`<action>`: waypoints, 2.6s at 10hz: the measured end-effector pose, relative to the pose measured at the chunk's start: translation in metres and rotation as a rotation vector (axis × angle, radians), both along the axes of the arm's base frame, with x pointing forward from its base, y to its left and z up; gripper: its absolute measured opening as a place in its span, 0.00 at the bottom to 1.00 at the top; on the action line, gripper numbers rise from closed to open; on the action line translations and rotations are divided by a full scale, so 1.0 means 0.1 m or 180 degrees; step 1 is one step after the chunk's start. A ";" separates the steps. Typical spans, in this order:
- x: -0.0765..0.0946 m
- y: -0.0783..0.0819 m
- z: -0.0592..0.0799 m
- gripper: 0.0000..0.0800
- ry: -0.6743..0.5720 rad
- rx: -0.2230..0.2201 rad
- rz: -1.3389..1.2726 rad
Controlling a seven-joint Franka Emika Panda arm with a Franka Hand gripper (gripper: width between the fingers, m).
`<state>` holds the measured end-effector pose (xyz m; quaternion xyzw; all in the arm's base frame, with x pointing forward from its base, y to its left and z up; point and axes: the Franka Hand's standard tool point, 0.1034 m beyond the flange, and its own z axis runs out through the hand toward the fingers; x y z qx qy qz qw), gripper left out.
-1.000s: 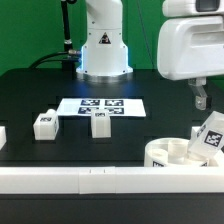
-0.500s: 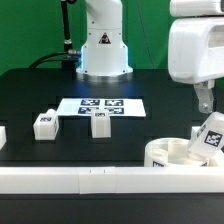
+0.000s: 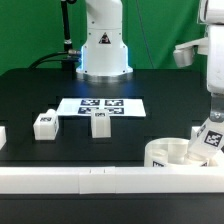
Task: Assemble stool
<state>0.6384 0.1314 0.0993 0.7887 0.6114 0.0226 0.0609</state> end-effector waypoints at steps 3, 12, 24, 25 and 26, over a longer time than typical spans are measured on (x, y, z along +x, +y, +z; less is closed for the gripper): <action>0.06 0.04 -0.08 0.81 -0.0126 0.0019 0.0067; 0.03 0.03 -0.24 0.42 -0.0106 0.0069 -0.0436; 0.10 -0.33 -0.23 0.42 0.0078 0.0495 -0.3675; 0.11 -0.36 -0.23 0.42 0.0054 0.0504 -0.3985; 0.11 -0.39 -0.23 0.42 0.0032 0.0518 -0.4314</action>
Offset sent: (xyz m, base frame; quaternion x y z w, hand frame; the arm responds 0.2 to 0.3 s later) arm 0.0072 0.0041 -0.0173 -0.0031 0.0205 0.0036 0.9998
